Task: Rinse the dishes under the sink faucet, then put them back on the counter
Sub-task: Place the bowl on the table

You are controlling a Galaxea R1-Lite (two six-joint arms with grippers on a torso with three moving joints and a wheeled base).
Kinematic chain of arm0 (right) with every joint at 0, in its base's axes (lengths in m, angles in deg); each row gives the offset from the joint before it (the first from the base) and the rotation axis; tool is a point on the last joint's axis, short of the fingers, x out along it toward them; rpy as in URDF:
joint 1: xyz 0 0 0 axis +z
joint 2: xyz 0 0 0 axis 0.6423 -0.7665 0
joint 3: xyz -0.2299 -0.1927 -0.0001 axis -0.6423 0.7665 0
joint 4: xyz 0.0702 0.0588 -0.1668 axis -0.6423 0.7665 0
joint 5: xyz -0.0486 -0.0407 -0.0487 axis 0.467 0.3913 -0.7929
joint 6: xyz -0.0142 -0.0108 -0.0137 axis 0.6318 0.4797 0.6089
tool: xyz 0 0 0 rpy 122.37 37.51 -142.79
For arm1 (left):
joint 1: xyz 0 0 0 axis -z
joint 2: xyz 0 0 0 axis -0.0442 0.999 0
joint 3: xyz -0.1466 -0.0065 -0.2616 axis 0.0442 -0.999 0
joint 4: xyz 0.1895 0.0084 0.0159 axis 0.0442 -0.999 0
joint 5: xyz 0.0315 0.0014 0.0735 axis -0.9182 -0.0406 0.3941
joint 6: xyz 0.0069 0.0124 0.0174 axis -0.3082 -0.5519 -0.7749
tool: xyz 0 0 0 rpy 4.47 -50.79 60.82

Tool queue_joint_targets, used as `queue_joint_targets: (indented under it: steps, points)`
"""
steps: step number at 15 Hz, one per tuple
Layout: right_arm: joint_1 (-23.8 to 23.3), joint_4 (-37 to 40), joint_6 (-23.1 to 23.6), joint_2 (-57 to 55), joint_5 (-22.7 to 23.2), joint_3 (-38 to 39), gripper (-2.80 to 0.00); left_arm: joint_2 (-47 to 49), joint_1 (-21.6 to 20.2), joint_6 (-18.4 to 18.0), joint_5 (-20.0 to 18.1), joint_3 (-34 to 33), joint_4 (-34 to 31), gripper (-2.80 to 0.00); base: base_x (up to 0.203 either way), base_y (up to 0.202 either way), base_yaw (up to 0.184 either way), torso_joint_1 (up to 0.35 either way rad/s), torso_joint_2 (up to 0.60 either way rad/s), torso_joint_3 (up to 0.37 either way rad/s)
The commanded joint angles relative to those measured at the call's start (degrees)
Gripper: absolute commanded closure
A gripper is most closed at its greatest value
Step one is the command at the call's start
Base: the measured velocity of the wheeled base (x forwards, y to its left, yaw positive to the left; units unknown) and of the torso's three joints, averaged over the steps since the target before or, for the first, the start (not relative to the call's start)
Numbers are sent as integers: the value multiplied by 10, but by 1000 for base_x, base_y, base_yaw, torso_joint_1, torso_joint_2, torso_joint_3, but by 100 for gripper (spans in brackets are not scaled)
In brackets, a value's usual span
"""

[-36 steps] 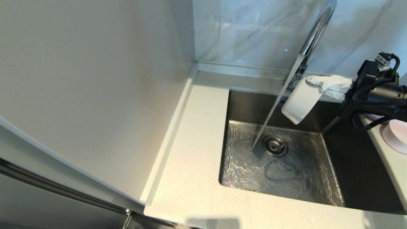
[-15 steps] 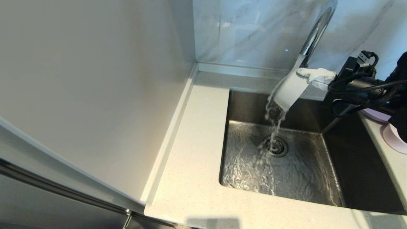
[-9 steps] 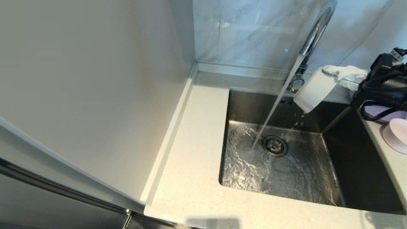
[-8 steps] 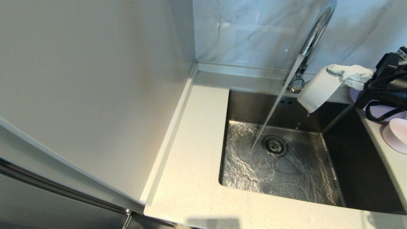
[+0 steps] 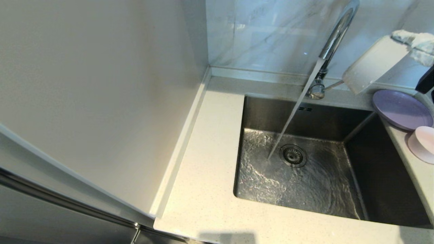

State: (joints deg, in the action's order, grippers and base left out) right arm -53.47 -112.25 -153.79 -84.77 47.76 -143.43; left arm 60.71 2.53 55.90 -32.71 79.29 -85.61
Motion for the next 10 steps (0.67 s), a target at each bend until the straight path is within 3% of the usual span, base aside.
queue_joint_targets:
  steps: [1,4,8,10]
  points:
    - [-28,-16,-129,6,-31,-41,0,0,0,0,0,0,0,0,0,0,0,0,0,0]
    - [-52,-16,-182,4,-35,-39,0,0,0,0,0,0,0,0,0,0,0,0,0,0]
    - [-61,-18,-173,13,-21,94,0,0,0,0,0,0,0,0,0,0,0,0,0,0]
    - [-73,-23,-157,19,-2,98,0,0,0,0,-1,0,0,0,0,0,0,0,0,0]
